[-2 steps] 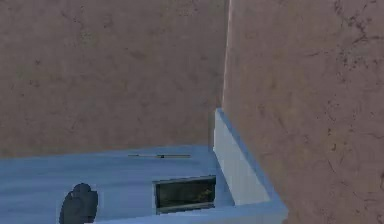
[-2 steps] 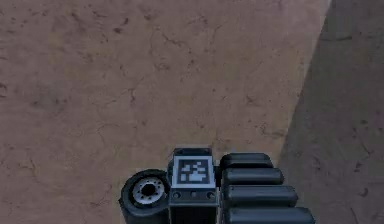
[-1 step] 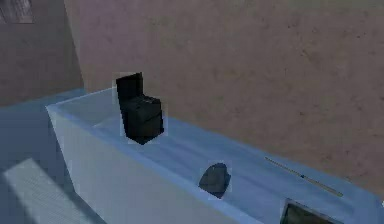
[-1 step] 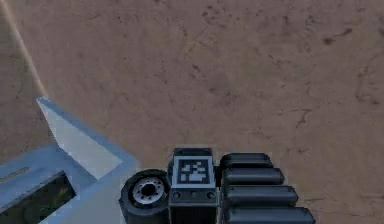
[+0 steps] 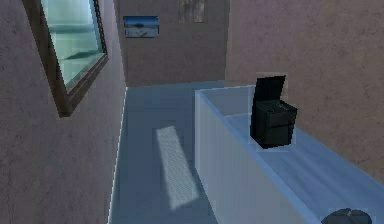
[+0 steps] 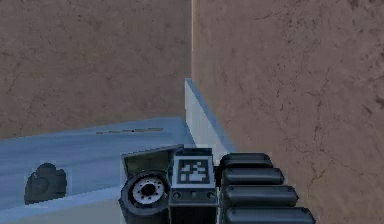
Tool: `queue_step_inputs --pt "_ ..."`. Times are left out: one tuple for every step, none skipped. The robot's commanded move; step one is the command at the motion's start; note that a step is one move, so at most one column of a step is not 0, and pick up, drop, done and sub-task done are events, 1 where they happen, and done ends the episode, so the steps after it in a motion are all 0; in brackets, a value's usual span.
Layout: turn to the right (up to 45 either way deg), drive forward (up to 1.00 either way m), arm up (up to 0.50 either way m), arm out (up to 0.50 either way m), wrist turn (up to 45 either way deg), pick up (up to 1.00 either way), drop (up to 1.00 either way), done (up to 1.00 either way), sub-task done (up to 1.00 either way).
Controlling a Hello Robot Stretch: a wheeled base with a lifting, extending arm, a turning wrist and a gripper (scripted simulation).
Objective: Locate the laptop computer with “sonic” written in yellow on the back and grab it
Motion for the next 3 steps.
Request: queue_step_inputs --pt "0.0 0.00 0.00 0.26 0.0 0.00 0.00 0.00 0.00" --pt "0.0 0.00 0.00 0.00 45.0 0.00 0.00 0.00 0.00" --pt "0.0 0.00 0.00 0.00 27.0 0.00 0.00 0.00 0.00"
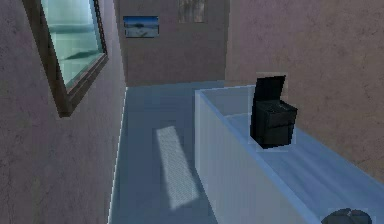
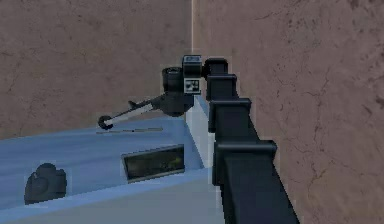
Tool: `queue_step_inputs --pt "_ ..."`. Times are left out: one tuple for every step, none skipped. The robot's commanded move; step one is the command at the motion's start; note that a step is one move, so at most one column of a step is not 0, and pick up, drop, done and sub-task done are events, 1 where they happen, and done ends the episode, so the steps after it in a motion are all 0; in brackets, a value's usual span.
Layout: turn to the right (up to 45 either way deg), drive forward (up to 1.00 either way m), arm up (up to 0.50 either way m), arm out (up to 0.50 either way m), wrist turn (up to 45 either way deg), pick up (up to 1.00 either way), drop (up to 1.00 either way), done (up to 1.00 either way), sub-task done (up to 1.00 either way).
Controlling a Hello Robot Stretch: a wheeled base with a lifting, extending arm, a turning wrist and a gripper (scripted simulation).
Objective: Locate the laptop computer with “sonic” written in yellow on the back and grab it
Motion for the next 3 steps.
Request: queue_step_inputs --pt "0.0 0.00 -0.18 0.00 0.0 0.00 0.00 0.00 0.00" --pt "0.0 0.00 -0.32 0.00 0.0 0.00 0.00 0.00 0.00" --pt "0.0 0.00 0.10 0.00 0.0 0.00 0.00 0.00 0.00"
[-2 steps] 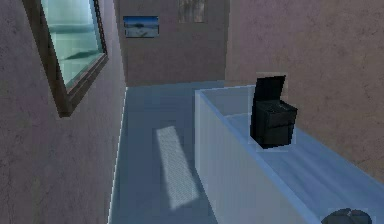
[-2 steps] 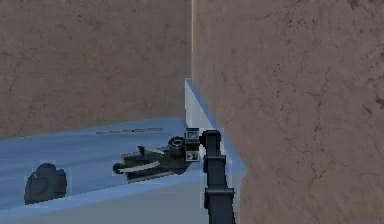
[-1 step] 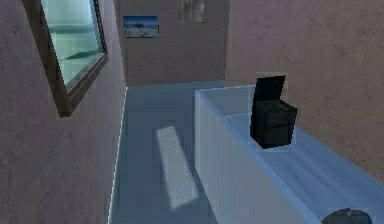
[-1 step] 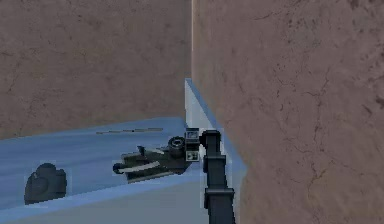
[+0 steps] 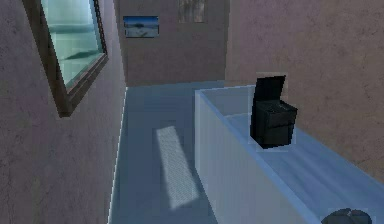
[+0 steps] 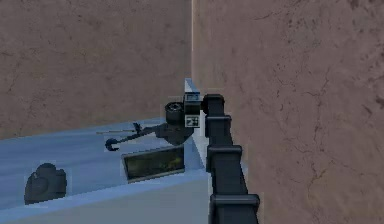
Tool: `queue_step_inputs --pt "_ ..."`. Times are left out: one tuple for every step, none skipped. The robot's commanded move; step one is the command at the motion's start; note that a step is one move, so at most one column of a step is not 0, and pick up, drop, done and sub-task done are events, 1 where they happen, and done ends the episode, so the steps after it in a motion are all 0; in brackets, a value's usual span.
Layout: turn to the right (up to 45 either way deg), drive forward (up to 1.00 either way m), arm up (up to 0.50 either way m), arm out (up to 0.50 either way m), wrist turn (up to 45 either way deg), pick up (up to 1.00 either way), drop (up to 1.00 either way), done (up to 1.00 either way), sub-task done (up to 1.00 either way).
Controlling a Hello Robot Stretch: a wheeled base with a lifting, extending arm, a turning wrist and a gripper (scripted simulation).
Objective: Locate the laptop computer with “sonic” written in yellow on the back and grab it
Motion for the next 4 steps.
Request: queue_step_inputs --pt "0.0 0.00 -0.42 0.00 0.0 0.00 0.00 0.00 0.00" --pt "0.0 0.00 0.08 0.00 0.0 0.00 0.00 0.00 0.00" --pt "0.0 0.00 0.00 0.00 -45.0 0.00 0.00 0.00 0.00" --pt "0.0 0.00 0.00 0.00 -27.0 0.00 0.00 0.00 0.00"
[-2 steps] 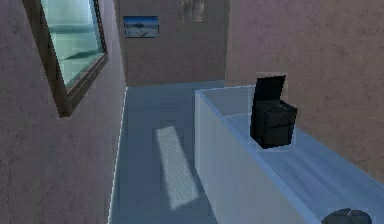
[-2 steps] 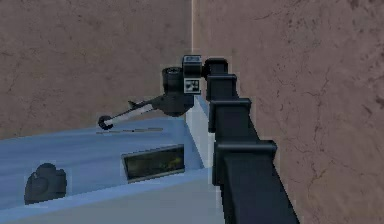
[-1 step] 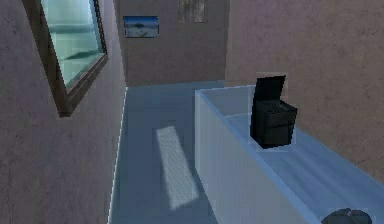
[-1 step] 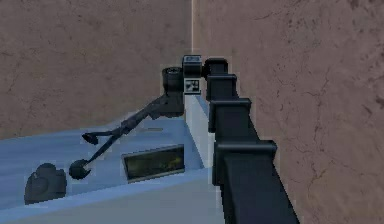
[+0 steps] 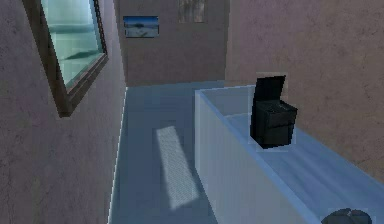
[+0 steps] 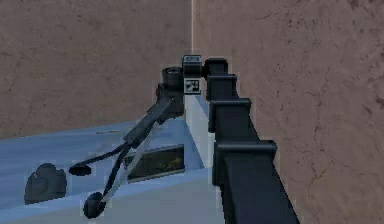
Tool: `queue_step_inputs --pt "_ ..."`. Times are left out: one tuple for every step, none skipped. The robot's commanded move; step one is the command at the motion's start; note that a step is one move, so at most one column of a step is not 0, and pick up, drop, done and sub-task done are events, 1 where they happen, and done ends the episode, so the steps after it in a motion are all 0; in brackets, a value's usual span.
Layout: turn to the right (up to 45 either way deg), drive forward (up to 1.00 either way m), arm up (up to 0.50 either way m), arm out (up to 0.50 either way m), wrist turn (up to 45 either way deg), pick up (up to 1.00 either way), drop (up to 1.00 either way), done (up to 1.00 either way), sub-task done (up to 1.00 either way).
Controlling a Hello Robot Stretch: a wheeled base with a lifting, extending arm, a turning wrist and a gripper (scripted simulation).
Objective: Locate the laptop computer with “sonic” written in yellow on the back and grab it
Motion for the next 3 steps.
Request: queue_step_inputs --pt "0.0 0.00 0.00 -0.26 0.0 0.00 0.00 0.00 0.00" --pt "-45.0 0.00 0.00 0.00 0.0 0.00 0.00 0.00 0.00" --pt "-45.0 0.00 0.00 0.00 0.0 0.00 0.00 0.00 0.00"
